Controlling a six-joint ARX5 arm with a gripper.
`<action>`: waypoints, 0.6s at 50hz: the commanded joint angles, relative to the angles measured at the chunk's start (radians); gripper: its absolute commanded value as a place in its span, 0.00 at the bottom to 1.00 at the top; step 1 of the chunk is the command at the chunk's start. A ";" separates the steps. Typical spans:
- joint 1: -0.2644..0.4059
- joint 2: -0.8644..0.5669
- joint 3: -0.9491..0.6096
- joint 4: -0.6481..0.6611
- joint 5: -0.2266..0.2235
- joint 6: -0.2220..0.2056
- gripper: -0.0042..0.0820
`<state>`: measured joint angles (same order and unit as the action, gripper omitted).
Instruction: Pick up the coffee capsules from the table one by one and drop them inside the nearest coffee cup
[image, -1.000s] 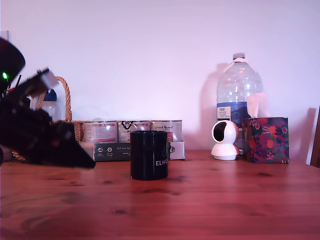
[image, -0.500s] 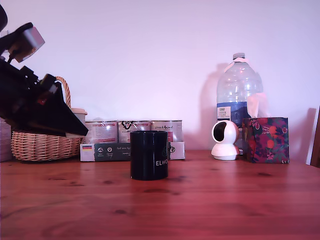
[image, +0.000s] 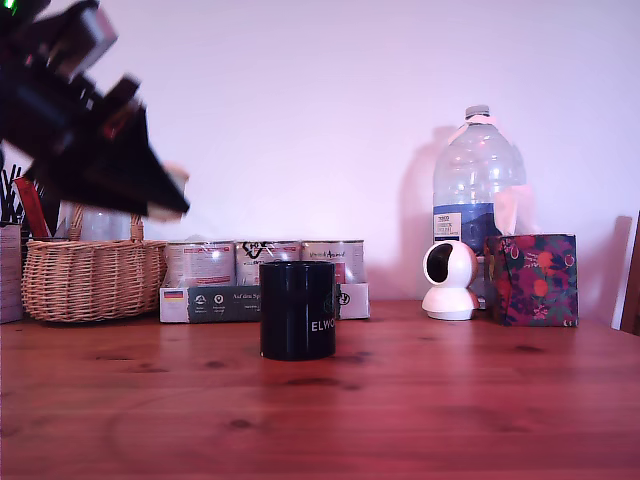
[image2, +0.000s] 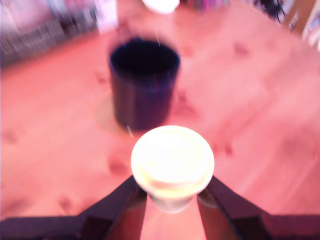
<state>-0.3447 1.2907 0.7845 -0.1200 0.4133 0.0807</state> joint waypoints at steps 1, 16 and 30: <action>-0.003 0.014 0.037 -0.034 -0.010 -0.002 0.30; -0.005 0.152 0.272 -0.183 -0.032 0.006 0.30; -0.017 0.280 0.471 -0.279 -0.032 0.016 0.30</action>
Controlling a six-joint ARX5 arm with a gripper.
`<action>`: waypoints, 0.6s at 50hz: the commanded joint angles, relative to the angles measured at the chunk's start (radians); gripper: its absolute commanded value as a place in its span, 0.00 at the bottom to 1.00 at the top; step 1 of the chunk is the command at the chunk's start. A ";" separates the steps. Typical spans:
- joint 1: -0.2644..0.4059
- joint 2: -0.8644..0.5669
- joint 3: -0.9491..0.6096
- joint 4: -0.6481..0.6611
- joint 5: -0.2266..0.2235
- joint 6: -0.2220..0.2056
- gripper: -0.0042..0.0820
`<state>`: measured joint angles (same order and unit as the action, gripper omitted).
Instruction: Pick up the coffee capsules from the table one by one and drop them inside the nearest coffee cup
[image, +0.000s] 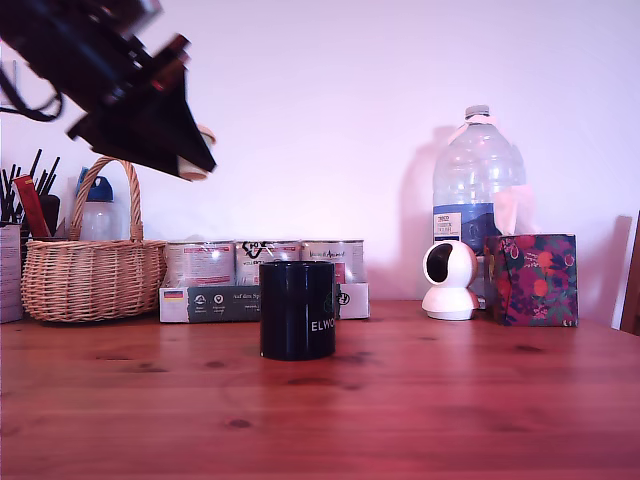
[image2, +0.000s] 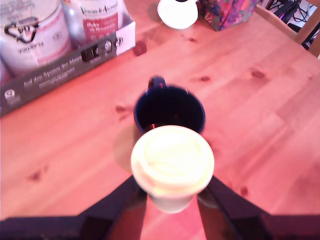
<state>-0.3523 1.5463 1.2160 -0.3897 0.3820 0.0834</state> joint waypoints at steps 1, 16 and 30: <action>-0.013 0.035 0.055 -0.017 -0.001 0.013 0.30; -0.058 0.187 0.262 -0.103 -0.024 0.042 0.30; -0.083 0.331 0.418 -0.198 -0.037 0.054 0.30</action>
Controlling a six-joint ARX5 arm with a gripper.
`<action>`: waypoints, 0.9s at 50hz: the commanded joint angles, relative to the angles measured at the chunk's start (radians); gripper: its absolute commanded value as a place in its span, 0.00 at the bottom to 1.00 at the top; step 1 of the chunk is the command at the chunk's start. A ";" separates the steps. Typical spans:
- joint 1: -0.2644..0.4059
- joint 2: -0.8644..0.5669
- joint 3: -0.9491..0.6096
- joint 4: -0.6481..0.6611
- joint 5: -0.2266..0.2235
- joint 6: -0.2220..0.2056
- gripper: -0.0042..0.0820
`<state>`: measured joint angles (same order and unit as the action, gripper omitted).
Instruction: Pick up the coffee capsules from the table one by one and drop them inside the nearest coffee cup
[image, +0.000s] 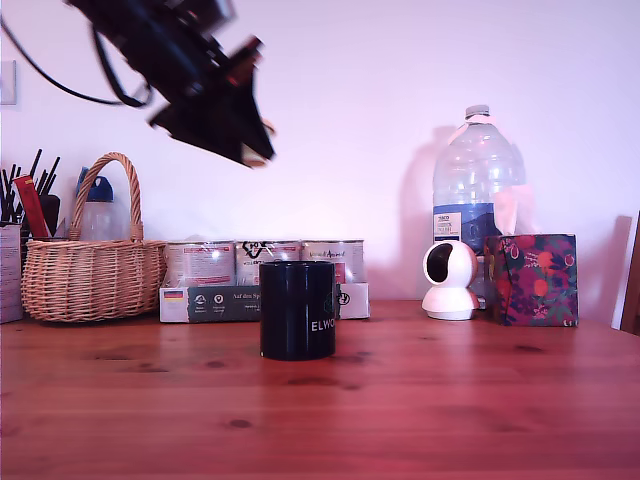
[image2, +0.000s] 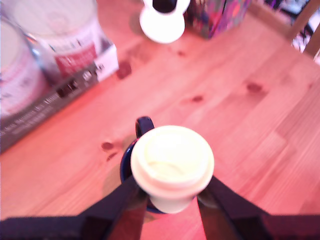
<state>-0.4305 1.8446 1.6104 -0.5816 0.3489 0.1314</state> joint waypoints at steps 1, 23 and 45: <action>-0.006 0.041 0.031 -0.011 -0.006 0.006 0.30; -0.032 0.207 0.142 -0.111 -0.062 0.009 0.30; -0.057 0.237 0.148 -0.136 -0.104 0.018 0.30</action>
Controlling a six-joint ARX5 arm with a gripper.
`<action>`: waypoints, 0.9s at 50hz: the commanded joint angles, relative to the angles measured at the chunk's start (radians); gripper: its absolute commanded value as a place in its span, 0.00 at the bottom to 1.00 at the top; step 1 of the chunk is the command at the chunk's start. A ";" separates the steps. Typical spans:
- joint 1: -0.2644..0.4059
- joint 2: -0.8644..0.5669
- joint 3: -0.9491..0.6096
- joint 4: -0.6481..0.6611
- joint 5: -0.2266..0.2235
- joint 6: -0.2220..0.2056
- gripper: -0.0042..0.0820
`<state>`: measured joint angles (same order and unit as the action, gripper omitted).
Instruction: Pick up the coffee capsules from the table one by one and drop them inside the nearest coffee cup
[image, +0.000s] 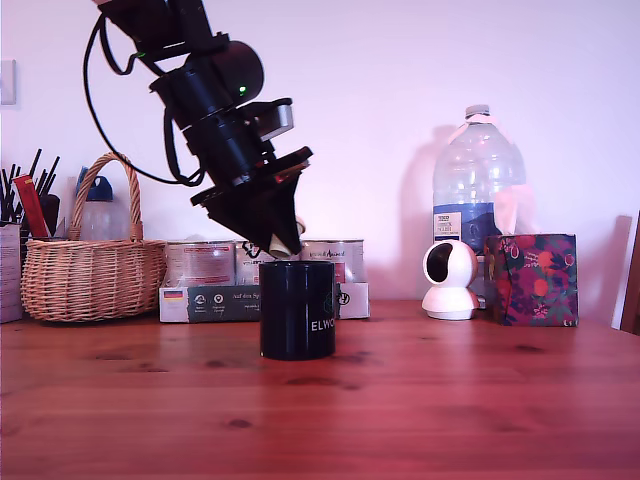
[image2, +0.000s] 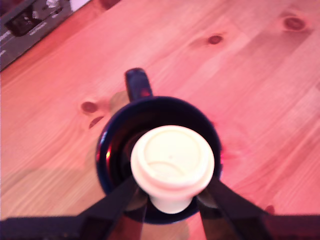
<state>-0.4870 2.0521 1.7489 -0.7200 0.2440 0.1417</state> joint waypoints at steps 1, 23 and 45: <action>0.000 0.030 0.009 0.002 0.001 0.008 0.30; 0.000 0.029 0.009 0.015 0.002 0.008 0.30; 0.001 0.029 0.011 0.032 0.016 -0.002 0.94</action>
<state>-0.4858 2.0521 1.7500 -0.6945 0.2531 0.1406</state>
